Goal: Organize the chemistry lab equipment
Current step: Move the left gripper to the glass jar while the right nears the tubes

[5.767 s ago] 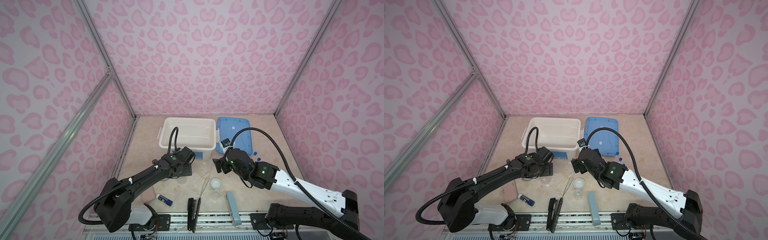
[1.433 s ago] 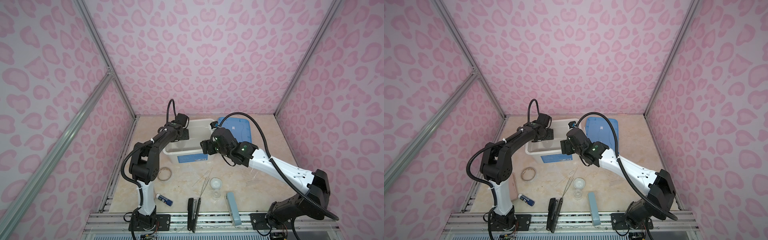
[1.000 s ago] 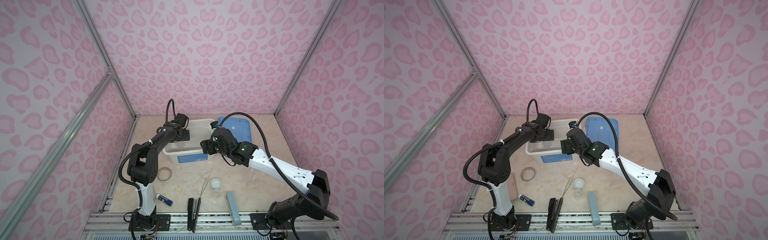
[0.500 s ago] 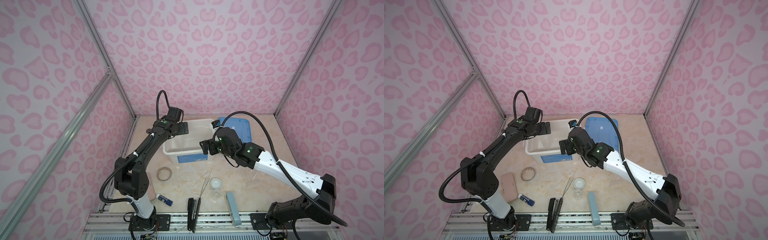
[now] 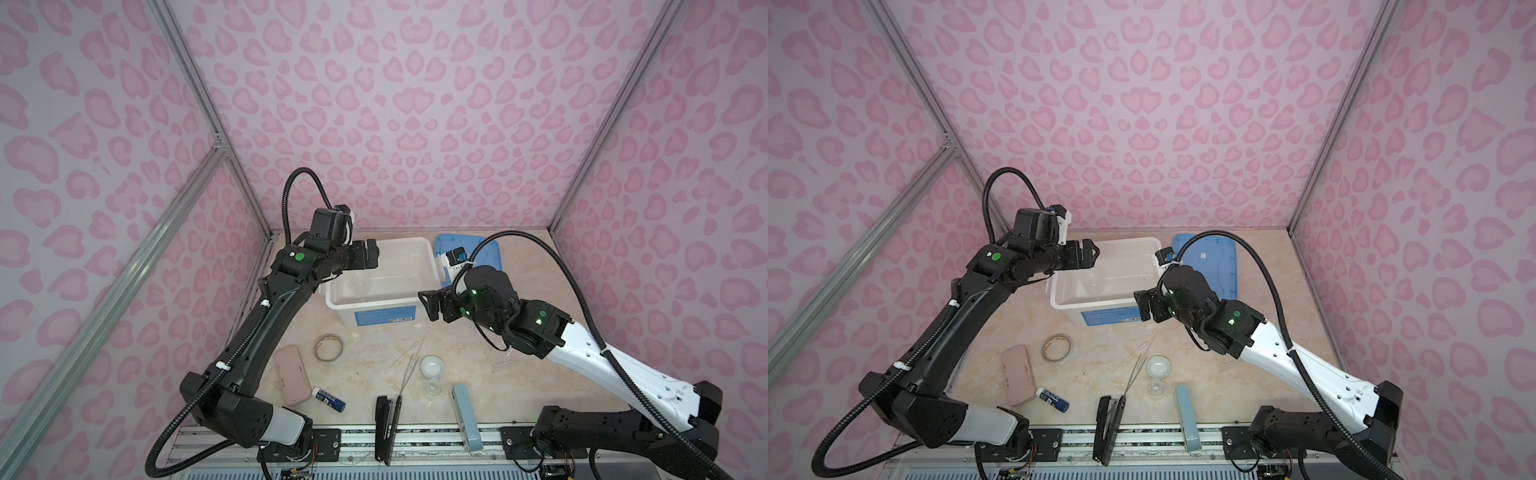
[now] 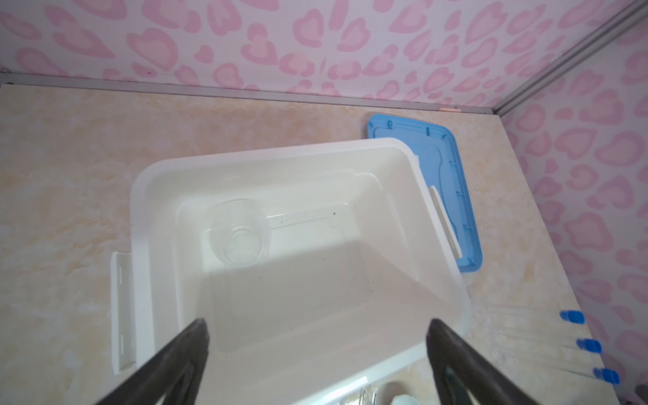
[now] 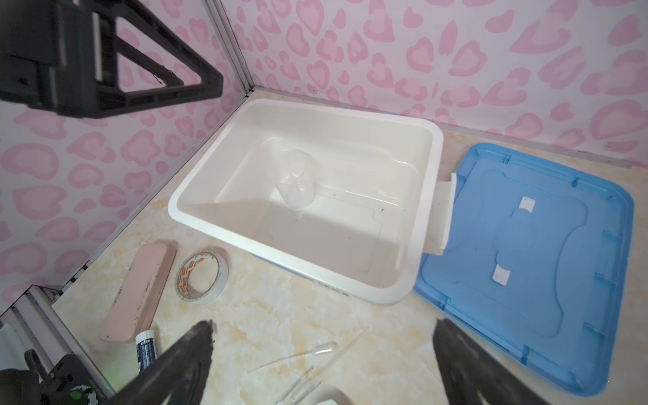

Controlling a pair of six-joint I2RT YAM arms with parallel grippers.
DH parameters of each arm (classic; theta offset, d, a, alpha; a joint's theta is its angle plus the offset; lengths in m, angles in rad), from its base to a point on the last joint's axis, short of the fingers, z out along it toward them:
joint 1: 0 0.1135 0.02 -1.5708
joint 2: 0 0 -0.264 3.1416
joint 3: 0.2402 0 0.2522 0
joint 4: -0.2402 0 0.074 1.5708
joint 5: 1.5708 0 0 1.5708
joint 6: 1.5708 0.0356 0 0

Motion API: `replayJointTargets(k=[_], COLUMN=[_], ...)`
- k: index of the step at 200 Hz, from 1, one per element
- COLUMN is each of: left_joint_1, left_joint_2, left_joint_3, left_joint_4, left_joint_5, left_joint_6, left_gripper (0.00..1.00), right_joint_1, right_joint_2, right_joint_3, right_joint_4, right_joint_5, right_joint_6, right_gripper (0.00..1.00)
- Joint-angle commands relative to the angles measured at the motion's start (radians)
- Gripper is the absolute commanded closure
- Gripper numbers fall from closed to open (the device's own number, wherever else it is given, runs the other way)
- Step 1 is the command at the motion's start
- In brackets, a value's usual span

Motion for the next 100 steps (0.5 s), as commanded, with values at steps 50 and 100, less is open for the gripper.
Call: replayJointTargets(k=[50, 100], left_joint_1=[-0.237, -0.435], left_joint_2=[-0.128, -0.162], left_joint_3=[-0.098, -0.315], left_joint_4=[-0.171, -0.066], left_joint_5=[0.191, 0.205], left_joint_6=[0.058, -0.053], left_gripper=[0.02, 0.03], right_joint_1=[-0.053, -0.123], right_joint_2=[-0.190, -0.293], right_joint_3=[-0.159, -0.275], right_joint_4=[-0.166, -0.209], right_joint_5=[-0.032, -0.151], right_joint_6=[0.077, 0.102], right_gripper=[0.07, 0.08])
